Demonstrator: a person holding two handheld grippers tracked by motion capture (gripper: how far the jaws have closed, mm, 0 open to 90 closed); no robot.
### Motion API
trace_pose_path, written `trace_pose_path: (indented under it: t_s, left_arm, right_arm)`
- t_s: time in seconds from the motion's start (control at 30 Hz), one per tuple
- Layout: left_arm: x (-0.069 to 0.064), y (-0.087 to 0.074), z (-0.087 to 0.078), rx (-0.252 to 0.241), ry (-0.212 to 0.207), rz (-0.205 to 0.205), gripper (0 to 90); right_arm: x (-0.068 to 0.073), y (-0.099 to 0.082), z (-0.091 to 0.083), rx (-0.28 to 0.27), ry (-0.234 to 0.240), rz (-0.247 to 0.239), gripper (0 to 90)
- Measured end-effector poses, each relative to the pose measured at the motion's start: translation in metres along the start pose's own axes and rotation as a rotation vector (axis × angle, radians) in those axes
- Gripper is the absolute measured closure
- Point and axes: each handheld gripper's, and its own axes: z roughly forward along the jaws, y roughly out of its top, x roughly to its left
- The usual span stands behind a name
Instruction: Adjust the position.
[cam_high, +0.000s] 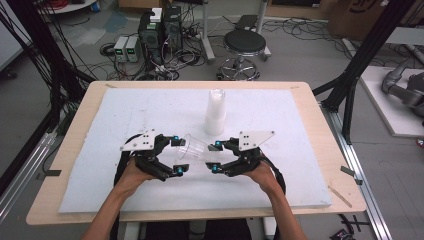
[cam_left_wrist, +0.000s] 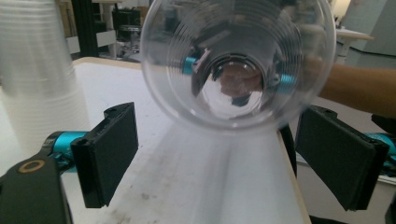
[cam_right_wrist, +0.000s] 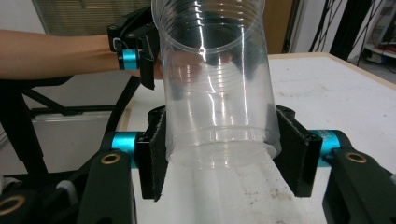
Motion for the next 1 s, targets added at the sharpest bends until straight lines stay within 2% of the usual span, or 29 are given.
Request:
trace_pose_path:
  t_s: [0.3,0.57,0.77,0.83,1.0]
  left_arm:
    - [-0.001,0.006,0.015,-0.024,-0.031,0.004,13.7]
    - [0.000,0.009,0.017,-0.035,-0.043,0.005,14.7]
    - [0.000,0.009,0.018,-0.040,-0.072,0.015,23.0]
    - [0.000,0.009,0.017,-0.041,-0.070,0.023,27.7]
    - [0.000,0.009,0.017,-0.042,-0.070,0.028,30.6]
  right_arm:
    - [0.000,-0.002,0.003,-0.013,0.017,-0.004,43.1]
    - [0.001,-0.002,0.005,-0.012,0.027,-0.006,43.1]
    - [0.001,-0.003,0.008,-0.004,0.031,-0.011,43.1]
    - [0.001,-0.003,0.008,0.002,0.037,-0.013,43.1]
    - [0.001,-0.003,0.009,0.006,0.032,-0.020,43.1]
